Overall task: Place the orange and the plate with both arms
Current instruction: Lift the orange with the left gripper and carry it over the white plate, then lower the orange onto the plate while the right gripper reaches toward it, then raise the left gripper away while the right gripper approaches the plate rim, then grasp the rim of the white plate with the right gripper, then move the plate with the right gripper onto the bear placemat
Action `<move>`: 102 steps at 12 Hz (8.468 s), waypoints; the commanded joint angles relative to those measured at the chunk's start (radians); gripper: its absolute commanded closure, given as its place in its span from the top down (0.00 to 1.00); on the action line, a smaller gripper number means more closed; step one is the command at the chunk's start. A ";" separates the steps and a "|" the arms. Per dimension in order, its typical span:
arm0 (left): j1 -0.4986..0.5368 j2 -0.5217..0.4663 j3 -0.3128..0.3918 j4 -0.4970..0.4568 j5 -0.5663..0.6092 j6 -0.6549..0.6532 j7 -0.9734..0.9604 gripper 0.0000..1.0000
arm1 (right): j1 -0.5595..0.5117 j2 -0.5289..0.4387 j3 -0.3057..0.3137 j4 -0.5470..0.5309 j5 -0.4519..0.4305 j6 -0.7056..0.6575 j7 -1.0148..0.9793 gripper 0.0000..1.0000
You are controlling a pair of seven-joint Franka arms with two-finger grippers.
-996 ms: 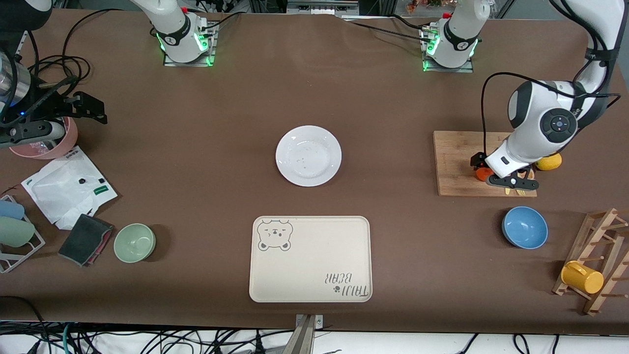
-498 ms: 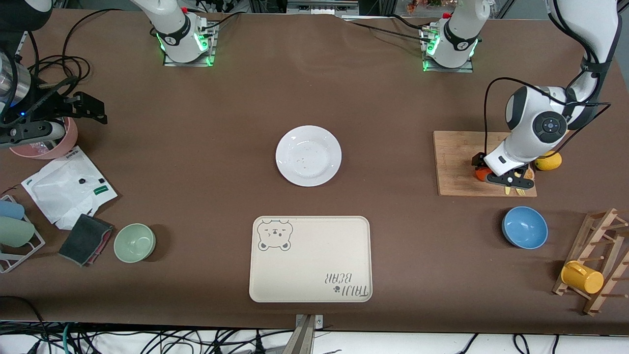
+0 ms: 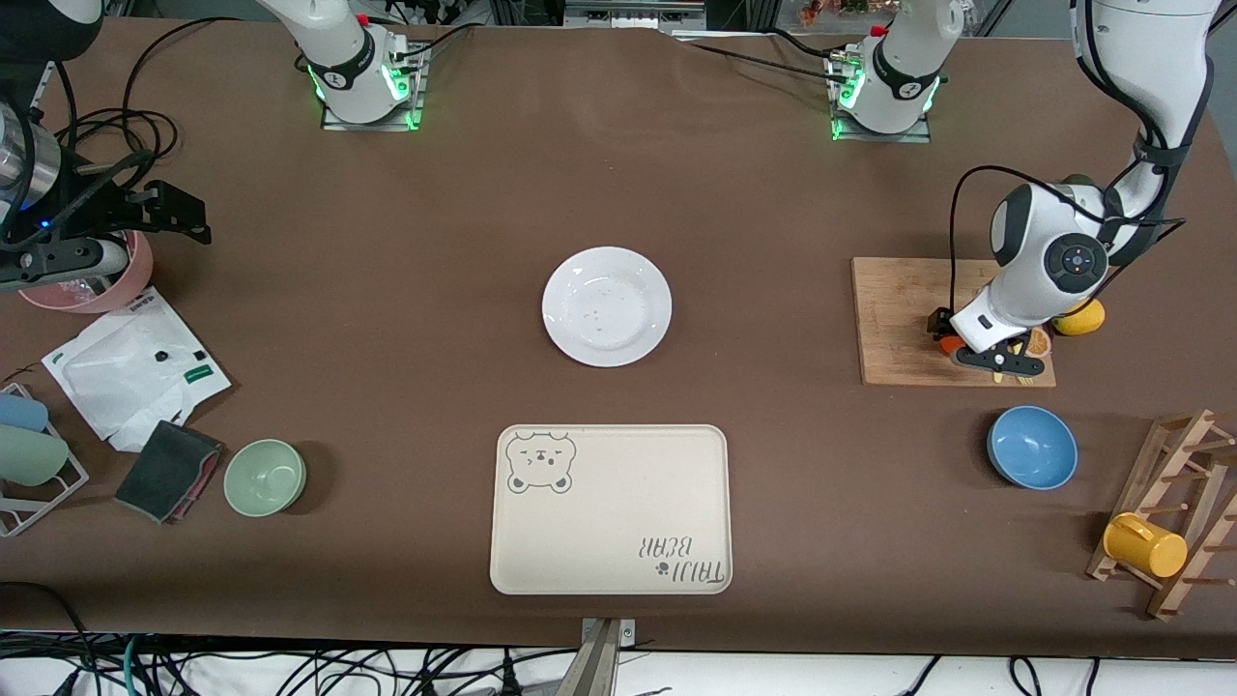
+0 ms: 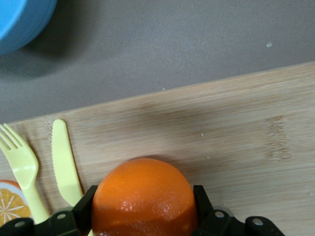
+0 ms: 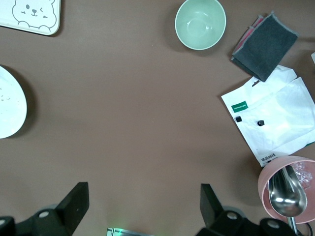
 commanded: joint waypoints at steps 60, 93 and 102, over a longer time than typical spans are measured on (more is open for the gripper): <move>-0.171 -0.378 -0.029 0.550 -0.283 -0.914 -0.024 1.00 | 0.100 0.430 0.356 -0.571 1.456 0.986 -0.671 1.00; -0.163 -0.358 -0.030 0.567 -0.283 -0.926 -0.024 1.00 | 0.134 0.770 0.361 0.014 1.512 1.033 -0.568 0.00; -0.165 -0.358 -0.030 0.567 -0.283 -0.928 -0.028 1.00 | 0.160 1.074 0.215 0.484 1.249 0.904 -0.263 0.00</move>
